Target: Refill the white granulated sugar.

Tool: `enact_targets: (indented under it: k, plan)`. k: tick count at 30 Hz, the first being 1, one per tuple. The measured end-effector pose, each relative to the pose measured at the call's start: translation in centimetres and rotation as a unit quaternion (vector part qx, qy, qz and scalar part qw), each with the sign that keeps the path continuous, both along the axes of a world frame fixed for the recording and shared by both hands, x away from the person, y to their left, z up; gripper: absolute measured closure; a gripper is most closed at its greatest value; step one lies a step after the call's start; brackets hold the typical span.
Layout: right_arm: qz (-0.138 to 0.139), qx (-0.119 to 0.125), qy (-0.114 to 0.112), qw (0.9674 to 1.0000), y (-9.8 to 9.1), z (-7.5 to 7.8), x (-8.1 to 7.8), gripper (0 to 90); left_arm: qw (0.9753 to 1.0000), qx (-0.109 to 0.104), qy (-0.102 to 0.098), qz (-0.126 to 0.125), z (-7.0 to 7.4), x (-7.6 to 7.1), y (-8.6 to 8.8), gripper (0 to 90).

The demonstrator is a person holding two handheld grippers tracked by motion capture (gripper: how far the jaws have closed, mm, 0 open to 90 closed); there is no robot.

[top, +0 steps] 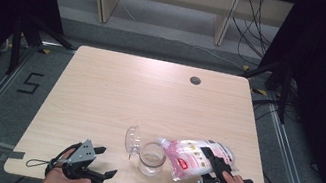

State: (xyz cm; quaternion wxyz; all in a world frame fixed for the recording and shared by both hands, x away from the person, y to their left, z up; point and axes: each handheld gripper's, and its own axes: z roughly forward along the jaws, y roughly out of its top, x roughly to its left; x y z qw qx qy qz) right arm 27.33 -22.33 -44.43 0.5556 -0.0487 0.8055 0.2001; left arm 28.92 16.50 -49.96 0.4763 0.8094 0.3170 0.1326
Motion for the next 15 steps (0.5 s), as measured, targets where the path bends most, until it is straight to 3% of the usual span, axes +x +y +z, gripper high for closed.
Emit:
enact_targets:
  k: [1,2,3,6,7,10,12,14,15]
  plan:
    - [0.007,-0.020,-0.015,0.9997,0.12,0.21,0.03,50.2,1.0000,0.001,-0.001,0.000,0.00,0.01,0.03,15.8]
    - [0.003,-0.017,-0.012,0.9998,0.15,0.13,-0.02,50.2,1.0000,-0.003,0.003,0.003,0.01,-0.07,-0.03,15.8]
    - [0.018,-0.038,-0.023,0.9988,0.20,0.48,0.13,50.2,1.0000,-0.006,0.004,0.004,0.02,-0.12,-0.10,15.8]
    - [0.020,-0.043,-0.022,0.9986,0.24,0.41,0.12,50.3,0.9999,-0.007,0.006,0.004,-0.01,-0.17,-0.15,15.8]
    - [0.004,-0.028,-0.014,0.9995,0.22,0.08,-0.09,50.3,0.9999,-0.007,0.007,0.005,-0.02,-0.17,-0.15,15.8]
    - [0.005,-0.028,-0.012,0.9995,0.19,0.12,-0.07,50.4,1.0000,-0.002,0.005,0.002,0.02,-0.15,-0.11,15.8]
    - [0.021,-0.057,-0.029,0.9977,0.22,0.59,0.15,50.4,1.0000,-0.001,0.003,-0.001,0.02,-0.14,-0.11,15.8]
    - [0.010,-0.042,-0.018,0.9989,0.17,0.15,0.03,50.4,1.0000,-0.003,0.005,0.001,0.01,-0.16,-0.14,15.8]
    - [0.015,-0.060,-0.027,0.9977,0.22,0.43,0.05,50.5,1.0000,-0.002,0.004,0.001,0.02,-0.16,-0.12,15.8]
